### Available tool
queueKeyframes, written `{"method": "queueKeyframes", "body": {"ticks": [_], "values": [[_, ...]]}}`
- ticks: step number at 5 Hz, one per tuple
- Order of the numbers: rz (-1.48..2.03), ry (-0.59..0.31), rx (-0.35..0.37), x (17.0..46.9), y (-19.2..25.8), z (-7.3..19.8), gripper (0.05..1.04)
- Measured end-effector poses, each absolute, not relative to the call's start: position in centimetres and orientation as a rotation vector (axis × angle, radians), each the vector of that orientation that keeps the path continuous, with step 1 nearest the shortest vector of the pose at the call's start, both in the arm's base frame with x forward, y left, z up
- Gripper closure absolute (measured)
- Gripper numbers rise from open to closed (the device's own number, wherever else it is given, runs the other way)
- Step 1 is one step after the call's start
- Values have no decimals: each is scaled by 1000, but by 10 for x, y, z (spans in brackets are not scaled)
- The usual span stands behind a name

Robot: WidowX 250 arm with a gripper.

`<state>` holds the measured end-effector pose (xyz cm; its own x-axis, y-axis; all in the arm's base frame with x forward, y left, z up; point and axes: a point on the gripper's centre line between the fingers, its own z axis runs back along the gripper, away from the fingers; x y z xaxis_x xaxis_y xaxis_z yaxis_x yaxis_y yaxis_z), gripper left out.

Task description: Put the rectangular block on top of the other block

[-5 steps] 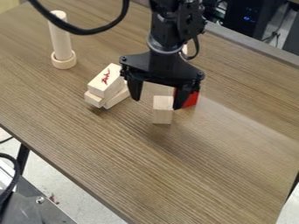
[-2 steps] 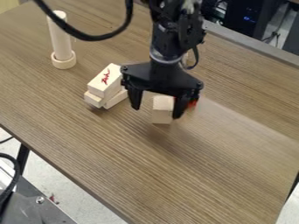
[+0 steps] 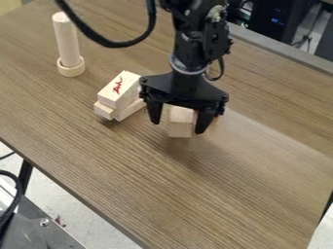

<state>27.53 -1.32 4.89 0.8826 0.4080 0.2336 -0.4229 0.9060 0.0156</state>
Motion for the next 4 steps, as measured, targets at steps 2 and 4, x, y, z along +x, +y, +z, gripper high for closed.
{"method": "queueKeyframes", "body": {"ticks": [2,4], "values": [[449,-240,53,283,-12,47,131],[455,-226,68,287,-3,37,520]]}}
